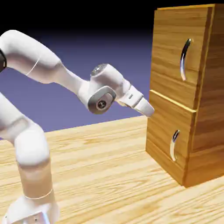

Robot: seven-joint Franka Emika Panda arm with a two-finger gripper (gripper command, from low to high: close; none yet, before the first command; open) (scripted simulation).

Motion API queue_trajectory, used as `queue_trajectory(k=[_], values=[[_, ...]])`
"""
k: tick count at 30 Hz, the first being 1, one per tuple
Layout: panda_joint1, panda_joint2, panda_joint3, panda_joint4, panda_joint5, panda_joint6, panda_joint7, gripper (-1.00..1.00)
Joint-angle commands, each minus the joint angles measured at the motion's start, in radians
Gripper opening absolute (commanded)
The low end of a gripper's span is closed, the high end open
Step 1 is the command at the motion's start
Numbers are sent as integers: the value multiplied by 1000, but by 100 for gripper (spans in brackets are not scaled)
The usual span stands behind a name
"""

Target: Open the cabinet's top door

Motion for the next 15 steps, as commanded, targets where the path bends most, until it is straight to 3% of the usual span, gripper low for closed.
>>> queue_trajectory(k=[1, 15], values=[[16, 16, -23, 22, -17, 44, 9, 0], [238, 238, -349, 322, -248, 651, 141, 0]])
